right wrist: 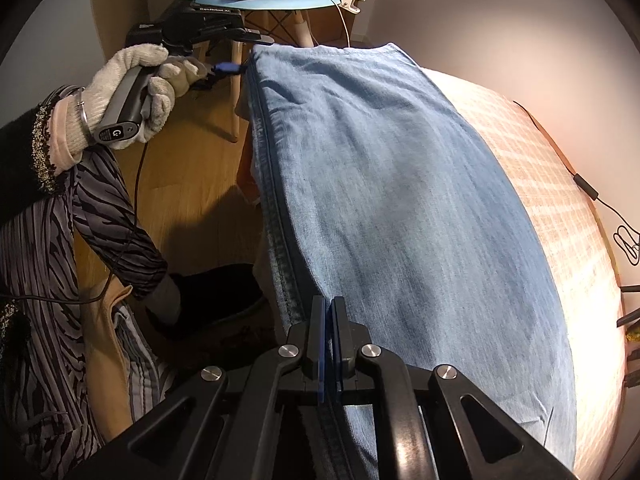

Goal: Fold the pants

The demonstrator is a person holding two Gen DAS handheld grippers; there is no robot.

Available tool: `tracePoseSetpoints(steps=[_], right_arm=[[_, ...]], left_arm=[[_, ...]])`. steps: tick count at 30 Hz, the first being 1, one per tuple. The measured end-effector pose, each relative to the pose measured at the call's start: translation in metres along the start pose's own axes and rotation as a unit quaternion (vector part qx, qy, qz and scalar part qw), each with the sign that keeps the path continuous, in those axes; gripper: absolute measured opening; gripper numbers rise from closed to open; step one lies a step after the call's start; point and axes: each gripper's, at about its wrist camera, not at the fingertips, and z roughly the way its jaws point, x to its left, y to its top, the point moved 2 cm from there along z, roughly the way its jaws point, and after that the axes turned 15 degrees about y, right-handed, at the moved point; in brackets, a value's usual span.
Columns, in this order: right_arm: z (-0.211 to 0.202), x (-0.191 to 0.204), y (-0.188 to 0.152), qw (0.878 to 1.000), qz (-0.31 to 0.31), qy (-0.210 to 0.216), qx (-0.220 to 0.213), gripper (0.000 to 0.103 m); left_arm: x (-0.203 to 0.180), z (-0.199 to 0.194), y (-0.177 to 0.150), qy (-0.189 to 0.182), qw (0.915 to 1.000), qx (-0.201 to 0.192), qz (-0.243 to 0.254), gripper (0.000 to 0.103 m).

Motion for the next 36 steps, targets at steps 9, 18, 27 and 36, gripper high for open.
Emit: tracePoseSetpoints(steps=[9, 18, 27, 36], right_arm=[[0.003, 0.001, 0.003, 1.000, -0.003, 0.006, -0.002, 0.007], [-0.007, -0.004, -0.002, 0.999, 0.026, 0.014, -0.015, 0.018], [-0.023, -0.014, -0.006, 0.997, 0.055, 0.028, -0.040, 0.033], [-0.083, -0.110, -0.007, 0.945, 0.252, 0.088, -0.187, 0.063]], left_arm=[[-0.019, 0.015, -0.002, 0.082, 0.9952, 0.002, 0.053, 0.038], [-0.031, 0.007, -0.008, 0.145, 0.9813, -0.034, 0.121, 0.017], [-0.093, -0.009, -0.038, 0.126, 0.9531, -0.088, 0.261, 0.012], [-0.166, -0.005, -0.147, 0.051, 0.8769, -0.046, 0.476, 0.011]])
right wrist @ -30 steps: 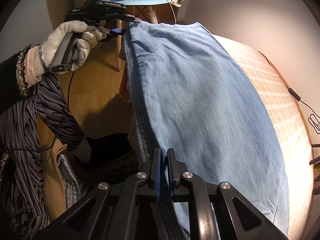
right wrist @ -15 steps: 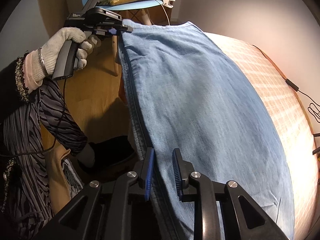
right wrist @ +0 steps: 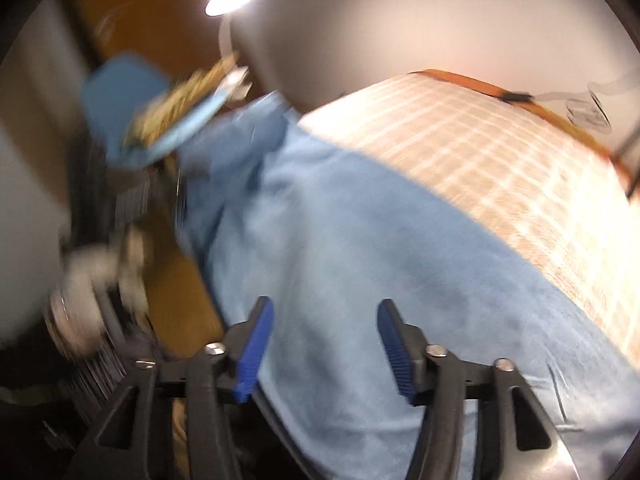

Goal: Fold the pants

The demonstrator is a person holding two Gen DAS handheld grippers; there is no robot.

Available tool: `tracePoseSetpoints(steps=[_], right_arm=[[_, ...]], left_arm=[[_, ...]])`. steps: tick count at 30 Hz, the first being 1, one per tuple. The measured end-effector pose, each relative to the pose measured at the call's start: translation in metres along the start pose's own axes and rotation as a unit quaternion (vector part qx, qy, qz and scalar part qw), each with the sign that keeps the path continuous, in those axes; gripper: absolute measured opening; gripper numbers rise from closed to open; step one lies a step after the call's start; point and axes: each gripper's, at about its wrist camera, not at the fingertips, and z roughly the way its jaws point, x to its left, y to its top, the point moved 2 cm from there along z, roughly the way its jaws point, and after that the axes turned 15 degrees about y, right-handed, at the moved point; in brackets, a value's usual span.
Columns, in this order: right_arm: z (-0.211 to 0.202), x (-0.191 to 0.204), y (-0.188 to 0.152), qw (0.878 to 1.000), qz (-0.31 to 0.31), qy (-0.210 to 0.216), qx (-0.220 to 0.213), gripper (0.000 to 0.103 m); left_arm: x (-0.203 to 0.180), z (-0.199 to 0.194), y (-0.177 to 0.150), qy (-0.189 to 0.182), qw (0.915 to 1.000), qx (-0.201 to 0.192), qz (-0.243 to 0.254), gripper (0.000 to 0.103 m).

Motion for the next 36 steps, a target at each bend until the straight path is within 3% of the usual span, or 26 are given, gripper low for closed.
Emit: tracePoseSetpoints(steps=[3, 10, 14, 17, 19, 25, 27, 29, 30, 32, 36], right_arm=[[-0.004, -0.028, 0.022, 0.996, 0.068, 0.056, -0.034, 0.069], [0.040, -0.062, 0.049, 0.978, 0.145, 0.145, -0.034, 0.070], [0.064, -0.071, 0.056, 0.981, 0.157, 0.116, -0.017, 0.071], [0.070, -0.074, 0.055, 0.981, 0.166, 0.097, -0.014, 0.071], [0.071, -0.078, 0.053, 0.976, 0.186, 0.110, -0.018, 0.071], [0.086, -0.094, 0.065, 0.967, 0.215, 0.130, -0.032, 0.070], [0.090, -0.099, 0.069, 0.968, 0.221, 0.112, -0.039, 0.059], [0.091, -0.100, 0.072, 0.971, 0.213, 0.097, -0.037, 0.027], [0.090, -0.097, 0.073, 0.975, 0.202, 0.081, -0.034, 0.019], [0.084, -0.090, 0.077, 0.983, 0.174, 0.054, -0.031, 0.011], [0.044, -0.079, 0.081, 0.993, 0.113, -0.011, -0.043, 0.008]], left_arm=[[-0.046, -0.002, -0.018, -0.028, 0.9964, 0.010, 0.079, 0.011], [-0.085, 0.004, -0.039, -0.070, 0.9894, 0.038, 0.121, 0.011], [-0.091, 0.002, -0.044, -0.080, 0.9877, 0.044, 0.127, 0.011], [-0.083, 0.003, -0.038, -0.098, 0.9901, 0.053, 0.086, 0.011], [-0.074, 0.004, -0.033, -0.107, 0.9905, 0.052, 0.069, 0.011], [-0.090, -0.015, -0.030, -0.135, 0.9859, 0.042, 0.090, 0.011], [-0.095, -0.016, -0.028, -0.143, 0.9841, 0.039, 0.098, 0.011], [-0.102, -0.018, -0.030, -0.149, 0.9825, 0.040, 0.105, 0.011], [-0.106, -0.020, -0.030, -0.151, 0.9817, 0.041, 0.109, 0.011], [-0.114, -0.021, -0.032, -0.159, 0.9797, 0.046, 0.112, 0.011], [-0.130, -0.016, -0.031, -0.172, 0.9756, 0.051, 0.127, 0.011]])
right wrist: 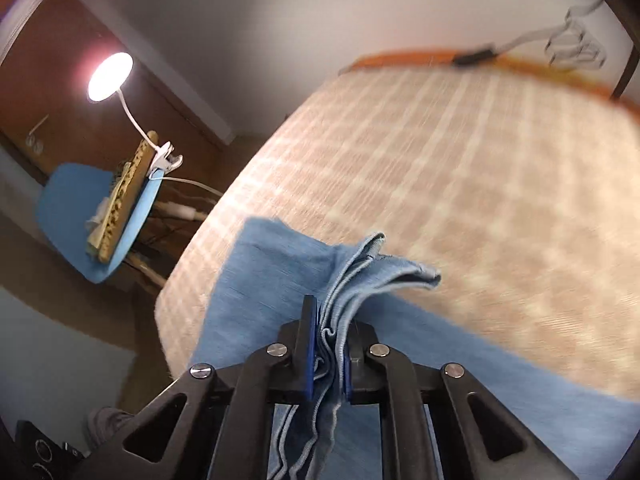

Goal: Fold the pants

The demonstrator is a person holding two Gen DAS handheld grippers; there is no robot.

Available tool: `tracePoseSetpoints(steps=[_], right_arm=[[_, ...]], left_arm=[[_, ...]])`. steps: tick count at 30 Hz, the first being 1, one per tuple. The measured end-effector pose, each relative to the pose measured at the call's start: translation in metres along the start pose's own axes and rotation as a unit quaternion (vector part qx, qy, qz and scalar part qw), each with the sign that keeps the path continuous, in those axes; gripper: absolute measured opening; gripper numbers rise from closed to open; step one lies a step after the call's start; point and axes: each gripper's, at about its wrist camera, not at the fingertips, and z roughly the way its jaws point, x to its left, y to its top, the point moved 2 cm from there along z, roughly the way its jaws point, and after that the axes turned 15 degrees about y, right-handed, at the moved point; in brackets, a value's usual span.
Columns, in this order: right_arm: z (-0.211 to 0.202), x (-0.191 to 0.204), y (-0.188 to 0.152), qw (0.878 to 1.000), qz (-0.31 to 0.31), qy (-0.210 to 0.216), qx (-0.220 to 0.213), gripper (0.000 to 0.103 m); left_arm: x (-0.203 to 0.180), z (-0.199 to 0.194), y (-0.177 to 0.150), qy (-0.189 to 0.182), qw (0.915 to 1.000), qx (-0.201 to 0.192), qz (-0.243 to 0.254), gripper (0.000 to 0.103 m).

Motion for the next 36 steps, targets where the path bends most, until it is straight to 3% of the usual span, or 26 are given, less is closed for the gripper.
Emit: tracePoseSetpoints(steps=[8, 18, 27, 36], right_arm=[[-0.089, -0.008, -0.005, 0.996, -0.037, -0.066, -0.044, 0.007], [-0.182, -0.052, -0.035, 0.990, -0.015, -0.118, -0.074, 0.007], [-0.270, -0.099, -0.072, 0.980, 0.023, -0.166, -0.102, 0.006], [-0.355, -0.138, -0.120, 0.963, 0.083, -0.221, -0.128, 0.006]], left_arm=[[-0.068, 0.008, 0.013, -0.057, 0.9973, -0.001, 0.047, 0.011], [-0.150, 0.030, 0.020, -0.141, 0.9867, 0.022, 0.079, 0.011], [-0.233, 0.039, 0.015, -0.204, 0.9691, 0.037, 0.134, 0.011], [-0.309, 0.048, 0.008, -0.264, 0.9454, 0.052, 0.184, 0.011]])
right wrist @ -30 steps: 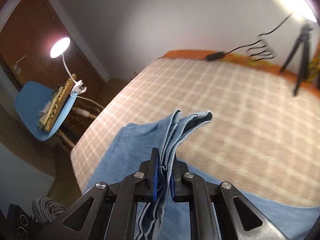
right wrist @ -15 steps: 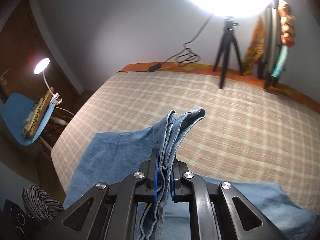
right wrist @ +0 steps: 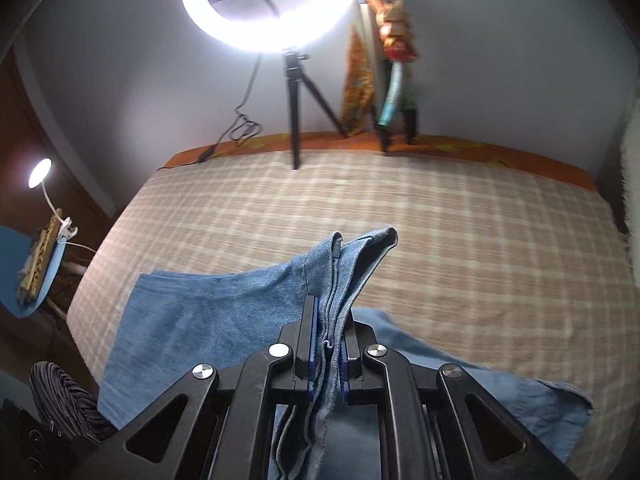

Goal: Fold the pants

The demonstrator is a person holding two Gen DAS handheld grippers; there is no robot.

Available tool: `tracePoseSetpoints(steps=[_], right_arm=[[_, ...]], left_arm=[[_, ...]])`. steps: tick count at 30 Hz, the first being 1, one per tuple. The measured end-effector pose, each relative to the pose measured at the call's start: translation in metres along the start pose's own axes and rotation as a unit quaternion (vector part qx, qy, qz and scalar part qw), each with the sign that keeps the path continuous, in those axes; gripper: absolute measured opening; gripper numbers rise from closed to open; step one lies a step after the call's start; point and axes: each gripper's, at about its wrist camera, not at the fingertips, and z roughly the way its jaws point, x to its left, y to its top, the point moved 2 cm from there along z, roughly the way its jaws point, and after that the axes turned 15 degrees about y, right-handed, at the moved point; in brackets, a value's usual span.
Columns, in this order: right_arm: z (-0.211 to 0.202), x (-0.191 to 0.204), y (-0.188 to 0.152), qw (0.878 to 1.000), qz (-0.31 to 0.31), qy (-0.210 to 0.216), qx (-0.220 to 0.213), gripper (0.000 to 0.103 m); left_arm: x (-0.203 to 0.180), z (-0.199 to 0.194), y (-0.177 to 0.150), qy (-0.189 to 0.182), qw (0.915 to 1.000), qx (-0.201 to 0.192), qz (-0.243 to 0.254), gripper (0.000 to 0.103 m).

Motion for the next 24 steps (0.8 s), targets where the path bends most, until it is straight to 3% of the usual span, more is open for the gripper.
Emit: tracePoseSetpoints(steps=[13, 24], right_arm=[[-0.072, -0.095, -0.030, 0.996, 0.052, -0.066, -0.009, 0.006], [-0.070, -0.154, -0.062, 0.994, 0.083, -0.076, 0.012, 0.006]], left_arm=[[-0.078, 0.052, 0.020, -0.067, 0.9958, 0.026, 0.057, 0.012], [-0.096, 0.087, 0.011, -0.075, 0.9915, 0.064, 0.085, 0.012]])
